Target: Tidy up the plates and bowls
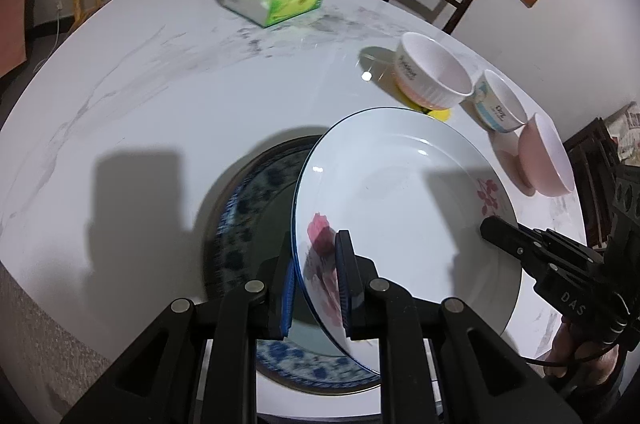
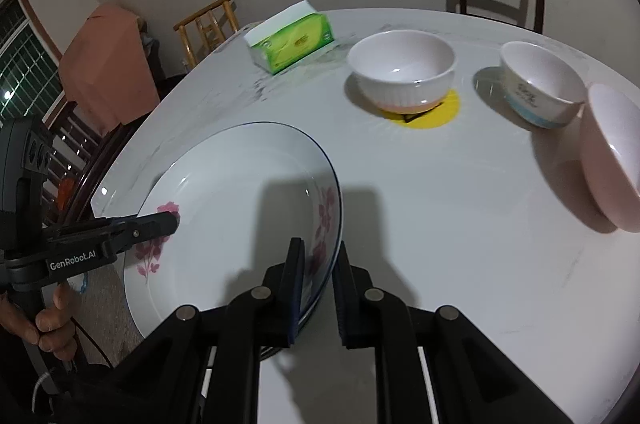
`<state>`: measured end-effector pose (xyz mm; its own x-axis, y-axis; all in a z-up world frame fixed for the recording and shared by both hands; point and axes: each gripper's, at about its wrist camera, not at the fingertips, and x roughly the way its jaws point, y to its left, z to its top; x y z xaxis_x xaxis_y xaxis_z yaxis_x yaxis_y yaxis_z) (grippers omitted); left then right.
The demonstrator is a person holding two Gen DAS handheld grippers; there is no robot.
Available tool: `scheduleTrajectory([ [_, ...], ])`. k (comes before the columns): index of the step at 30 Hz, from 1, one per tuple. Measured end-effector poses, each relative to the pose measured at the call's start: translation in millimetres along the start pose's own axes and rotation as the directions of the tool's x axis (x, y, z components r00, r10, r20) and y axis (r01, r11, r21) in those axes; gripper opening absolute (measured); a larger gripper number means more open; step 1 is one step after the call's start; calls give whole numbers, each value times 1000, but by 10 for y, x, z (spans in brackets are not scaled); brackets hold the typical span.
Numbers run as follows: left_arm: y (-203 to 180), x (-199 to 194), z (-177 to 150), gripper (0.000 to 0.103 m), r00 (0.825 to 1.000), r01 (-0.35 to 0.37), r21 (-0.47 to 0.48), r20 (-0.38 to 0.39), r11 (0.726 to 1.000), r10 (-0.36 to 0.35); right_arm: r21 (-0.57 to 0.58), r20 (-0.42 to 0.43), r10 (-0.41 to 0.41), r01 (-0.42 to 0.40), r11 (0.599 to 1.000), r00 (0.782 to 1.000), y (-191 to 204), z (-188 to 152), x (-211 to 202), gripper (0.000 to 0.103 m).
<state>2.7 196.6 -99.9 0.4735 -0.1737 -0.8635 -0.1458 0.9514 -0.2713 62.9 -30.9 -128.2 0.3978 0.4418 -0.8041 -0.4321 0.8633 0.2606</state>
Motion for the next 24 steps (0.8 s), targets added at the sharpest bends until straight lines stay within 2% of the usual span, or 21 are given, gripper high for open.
scheduleTrajectory([
  [13,300,178,-107,15,999,-16,-54,-45,998,14,10,-83,9,-8,1000,996,131,-28,355,14],
  [24,368,218,-69,15,999,-31,-51,-44,998,28,31,-120,31,-27,999,992,122,-10,477,16],
])
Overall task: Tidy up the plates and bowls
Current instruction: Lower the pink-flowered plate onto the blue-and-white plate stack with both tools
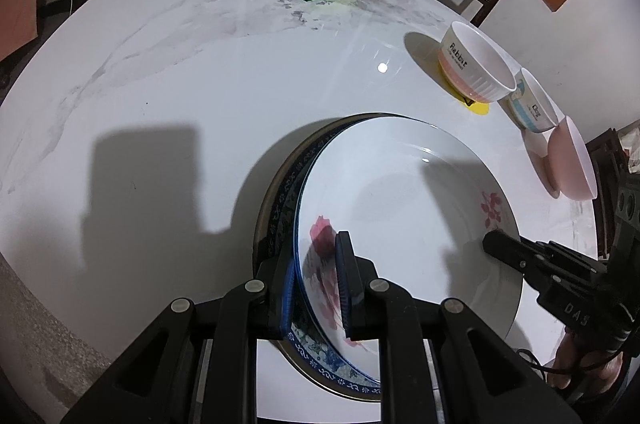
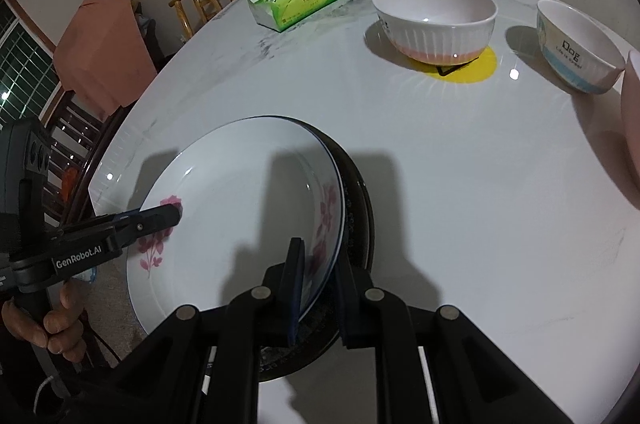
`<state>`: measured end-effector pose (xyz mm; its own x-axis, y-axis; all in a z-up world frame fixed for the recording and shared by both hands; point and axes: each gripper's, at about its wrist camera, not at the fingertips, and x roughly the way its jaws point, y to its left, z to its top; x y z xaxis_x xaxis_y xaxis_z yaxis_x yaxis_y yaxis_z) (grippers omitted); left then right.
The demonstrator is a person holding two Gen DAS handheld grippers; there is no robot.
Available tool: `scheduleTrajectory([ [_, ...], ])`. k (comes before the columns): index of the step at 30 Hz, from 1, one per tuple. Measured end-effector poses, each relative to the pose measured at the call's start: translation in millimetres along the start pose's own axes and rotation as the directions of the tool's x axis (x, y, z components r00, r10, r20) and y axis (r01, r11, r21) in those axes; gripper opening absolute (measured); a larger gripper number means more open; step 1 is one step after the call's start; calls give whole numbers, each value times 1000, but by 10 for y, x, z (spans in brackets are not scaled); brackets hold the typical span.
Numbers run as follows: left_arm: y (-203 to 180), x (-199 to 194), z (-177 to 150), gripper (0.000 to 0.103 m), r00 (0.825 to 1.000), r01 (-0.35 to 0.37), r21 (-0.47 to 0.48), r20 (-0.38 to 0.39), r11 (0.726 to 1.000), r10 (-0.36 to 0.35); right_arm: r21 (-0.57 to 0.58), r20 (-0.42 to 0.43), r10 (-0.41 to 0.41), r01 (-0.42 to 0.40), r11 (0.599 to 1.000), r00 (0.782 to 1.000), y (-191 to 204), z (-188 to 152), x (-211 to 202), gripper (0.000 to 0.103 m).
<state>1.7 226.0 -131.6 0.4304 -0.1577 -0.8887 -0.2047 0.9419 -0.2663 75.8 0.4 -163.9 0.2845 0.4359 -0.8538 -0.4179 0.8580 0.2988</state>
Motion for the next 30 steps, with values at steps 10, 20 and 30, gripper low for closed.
scheduleTrajectory([
  [10,-28,9,30,16,1000,-17,8,-13,1000,17,-15,-15,-29,28,999,999,61,19,12,18],
  [20,-46,6,35,17,999,-39,21,-13,999,40,-81,-28,-79,77,994,996,207,3,20,28],
  [30,-34,-4,31,19,999,-51,27,-3,998,51,-145,-24,-134,129,981,991,322,-53,18,32],
])
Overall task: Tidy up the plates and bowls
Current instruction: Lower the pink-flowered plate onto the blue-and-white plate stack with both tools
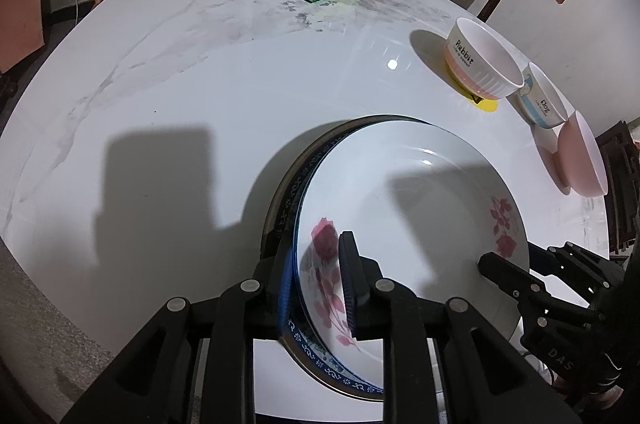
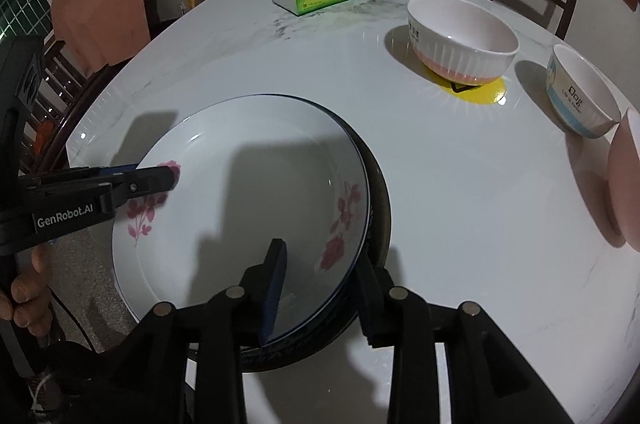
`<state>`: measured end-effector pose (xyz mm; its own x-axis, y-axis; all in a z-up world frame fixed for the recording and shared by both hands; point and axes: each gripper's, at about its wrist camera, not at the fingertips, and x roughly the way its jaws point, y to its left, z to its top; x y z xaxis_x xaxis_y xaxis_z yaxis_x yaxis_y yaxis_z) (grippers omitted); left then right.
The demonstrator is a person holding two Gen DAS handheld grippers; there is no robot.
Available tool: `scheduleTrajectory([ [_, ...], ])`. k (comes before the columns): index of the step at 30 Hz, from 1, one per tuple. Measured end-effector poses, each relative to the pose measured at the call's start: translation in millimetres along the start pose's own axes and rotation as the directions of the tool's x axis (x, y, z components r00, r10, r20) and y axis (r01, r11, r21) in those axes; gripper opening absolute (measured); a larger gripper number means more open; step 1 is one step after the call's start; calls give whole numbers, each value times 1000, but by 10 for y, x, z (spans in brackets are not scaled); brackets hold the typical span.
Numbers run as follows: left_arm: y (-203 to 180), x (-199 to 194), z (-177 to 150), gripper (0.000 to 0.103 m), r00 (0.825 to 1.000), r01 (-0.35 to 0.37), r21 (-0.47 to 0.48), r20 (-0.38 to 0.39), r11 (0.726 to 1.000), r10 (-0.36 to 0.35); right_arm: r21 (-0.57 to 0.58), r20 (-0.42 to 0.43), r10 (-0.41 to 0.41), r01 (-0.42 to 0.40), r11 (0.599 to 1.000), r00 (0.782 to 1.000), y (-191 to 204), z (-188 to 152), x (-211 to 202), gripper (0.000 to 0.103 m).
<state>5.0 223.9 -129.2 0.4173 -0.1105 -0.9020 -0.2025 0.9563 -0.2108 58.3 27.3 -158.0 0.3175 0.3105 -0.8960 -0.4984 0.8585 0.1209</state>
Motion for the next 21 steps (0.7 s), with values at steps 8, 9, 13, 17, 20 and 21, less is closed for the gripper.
scheduleTrajectory([
  [8,5,-20,-6,20,1000,-13,5,3,1000,13,-23,-18,-17,17,1000,1000,40,-10,-17,32],
  [9,1,-23,-11,20,1000,-16,5,4,1000,16,-30,-21,-24,24,999,999,56,-13,-19,32],
  [13,5,-34,-22,21,1000,-20,5,8,1000,20,-57,-33,-56,54,997,998,105,-17,-16,32],
  [17,-15,-43,-39,27,1000,-18,12,15,1000,18,-64,-37,-67,64,996,997,109,-21,-21,32],
  [20,-18,-58,-34,29,999,-26,19,21,999,25,-61,-32,-72,70,996,997,95,-18,-44,32],
  [21,-28,-74,-32,30,999,-34,23,33,999,33,-67,-24,-79,78,995,997,98,-13,-65,32],
])
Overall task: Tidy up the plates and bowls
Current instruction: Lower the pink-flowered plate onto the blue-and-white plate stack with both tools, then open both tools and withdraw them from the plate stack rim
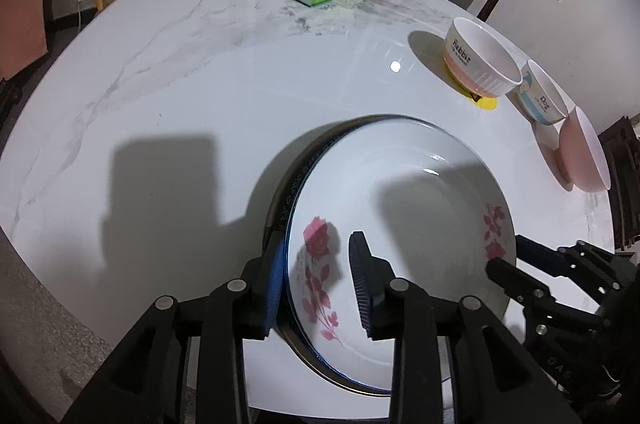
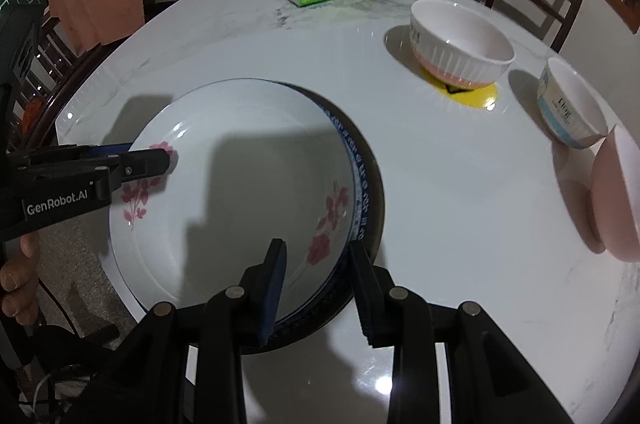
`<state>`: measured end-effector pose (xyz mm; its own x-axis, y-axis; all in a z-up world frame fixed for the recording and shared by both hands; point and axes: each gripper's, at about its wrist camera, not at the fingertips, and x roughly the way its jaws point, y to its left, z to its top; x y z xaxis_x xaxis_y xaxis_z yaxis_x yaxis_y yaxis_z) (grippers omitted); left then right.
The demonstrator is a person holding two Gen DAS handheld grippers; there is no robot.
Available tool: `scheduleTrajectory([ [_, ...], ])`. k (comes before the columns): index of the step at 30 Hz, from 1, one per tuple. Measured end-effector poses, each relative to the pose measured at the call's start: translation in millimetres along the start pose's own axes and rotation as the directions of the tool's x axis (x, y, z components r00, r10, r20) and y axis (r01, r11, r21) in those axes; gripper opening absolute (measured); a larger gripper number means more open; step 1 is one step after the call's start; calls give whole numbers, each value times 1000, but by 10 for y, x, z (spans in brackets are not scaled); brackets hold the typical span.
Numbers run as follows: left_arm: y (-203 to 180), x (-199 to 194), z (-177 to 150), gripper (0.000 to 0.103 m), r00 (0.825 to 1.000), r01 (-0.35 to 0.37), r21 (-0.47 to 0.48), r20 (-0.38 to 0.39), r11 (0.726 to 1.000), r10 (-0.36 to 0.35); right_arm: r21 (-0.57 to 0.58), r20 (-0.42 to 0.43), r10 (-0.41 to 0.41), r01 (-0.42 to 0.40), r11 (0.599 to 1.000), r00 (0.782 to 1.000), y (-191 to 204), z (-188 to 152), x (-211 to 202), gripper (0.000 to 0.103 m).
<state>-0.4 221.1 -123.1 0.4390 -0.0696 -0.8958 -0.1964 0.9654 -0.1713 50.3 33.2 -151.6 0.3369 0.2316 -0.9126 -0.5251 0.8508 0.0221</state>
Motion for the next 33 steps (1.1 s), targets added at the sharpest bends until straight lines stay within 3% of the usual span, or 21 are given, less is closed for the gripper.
scheduleTrajectory([
  [5,-67,-156,37,38,997,-36,36,68,999,34,0,25,-9,9,1000,1000,-21,10,-86,34],
  [18,-660,-227,79,42,992,-60,119,119,991,46,64,57,-18,14,998,998,-310,-118,-265,34],
  [26,-1244,-141,103,49,993,-35,185,119,982,13,177,74,-42,29,984,996,-790,-307,-397,34],
  [33,-1755,12,120,49,996,27,207,76,978,-43,297,102,-99,65,953,990,-1406,-526,-629,34],
])
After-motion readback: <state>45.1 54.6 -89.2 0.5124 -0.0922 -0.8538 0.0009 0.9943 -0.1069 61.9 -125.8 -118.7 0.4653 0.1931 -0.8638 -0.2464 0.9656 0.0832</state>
